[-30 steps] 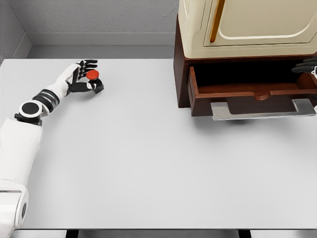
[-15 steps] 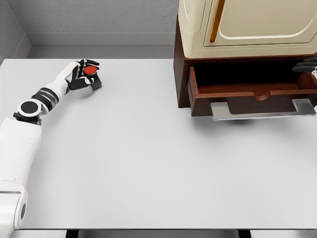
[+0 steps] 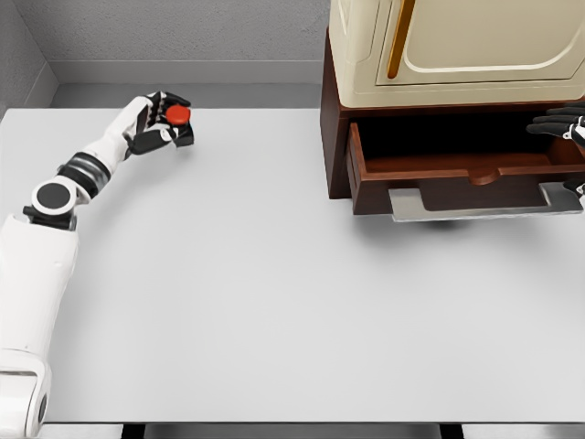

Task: Put the switch into the drawer with left arm, and close the drawer with right arm

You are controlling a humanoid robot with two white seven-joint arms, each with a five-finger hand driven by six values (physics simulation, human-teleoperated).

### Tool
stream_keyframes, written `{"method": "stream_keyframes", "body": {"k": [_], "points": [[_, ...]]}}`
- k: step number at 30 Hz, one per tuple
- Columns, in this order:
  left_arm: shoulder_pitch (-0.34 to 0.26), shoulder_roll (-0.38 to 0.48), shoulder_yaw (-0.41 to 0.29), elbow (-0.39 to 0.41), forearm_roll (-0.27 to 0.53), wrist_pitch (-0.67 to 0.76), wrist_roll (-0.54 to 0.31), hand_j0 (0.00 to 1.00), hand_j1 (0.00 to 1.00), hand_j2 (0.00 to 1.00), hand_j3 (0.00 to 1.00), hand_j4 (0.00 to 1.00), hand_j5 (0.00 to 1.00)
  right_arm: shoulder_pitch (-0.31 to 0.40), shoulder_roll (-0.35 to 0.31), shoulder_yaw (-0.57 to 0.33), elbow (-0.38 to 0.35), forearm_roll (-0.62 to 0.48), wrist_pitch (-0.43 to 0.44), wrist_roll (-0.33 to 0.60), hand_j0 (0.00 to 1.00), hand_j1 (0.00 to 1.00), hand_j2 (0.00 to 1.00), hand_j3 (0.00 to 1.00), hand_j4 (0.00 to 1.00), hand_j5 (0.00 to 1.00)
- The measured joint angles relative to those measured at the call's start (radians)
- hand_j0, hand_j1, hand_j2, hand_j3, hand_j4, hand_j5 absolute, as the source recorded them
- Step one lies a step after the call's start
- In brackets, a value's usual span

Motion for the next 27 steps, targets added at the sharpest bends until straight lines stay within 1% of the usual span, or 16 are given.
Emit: {"method": "stream_keyframes", "body": {"k": [5,10,14,17,21,24,27], "points": [[0.043,0.0,0.0,-0.074,0.0,0.001,-0.001,0.51,0.51,0.51,0.51,0.51,0.51,0.002,0.0,0.002,0.0,0.0,0.0,0.0,0.9,0.9,0.9,0.9,0.9,0.9],[0.091,0.001,0.0,-0.179,0.003,0.002,-0.002,0.51,0.51,0.51,0.51,0.51,0.51,0.002,0.0,0.004,0.0,0.0,0.0,0.0,0.9,0.9,0.9,0.9,0.9,0.9],[0.094,0.0,0.0,-0.234,0.005,0.003,-0.003,0.51,0.51,0.51,0.51,0.51,0.51,0.002,0.0,0.005,-0.001,0.0,0.0,-0.001,0.9,0.9,0.9,0.9,0.9,0.9],[0.11,0.0,-0.001,-0.265,0.005,0.003,-0.003,0.51,0.51,0.51,0.51,0.51,0.51,0.003,0.0,0.006,-0.001,0.0,0.0,-0.001,0.9,0.9,0.9,0.9,0.9,0.9],[0.155,-0.001,-0.001,-0.321,0.005,0.004,-0.003,0.51,0.51,0.51,0.51,0.51,0.51,0.002,0.001,0.006,-0.001,0.0,0.0,-0.001,0.9,0.9,0.9,0.9,0.9,0.9],[0.209,-0.001,-0.002,-0.396,0.004,0.004,-0.004,0.51,0.51,0.51,0.51,0.51,0.51,0.002,0.001,0.006,-0.001,0.0,0.0,-0.001,0.9,0.9,0.9,0.9,0.9,0.9],[0.23,-0.001,-0.003,-0.463,0.005,0.004,-0.004,0.51,0.51,0.51,0.51,0.51,0.51,0.002,0.001,0.005,0.0,0.0,0.0,-0.001,0.9,0.9,0.9,0.9,0.9,0.9]]}}
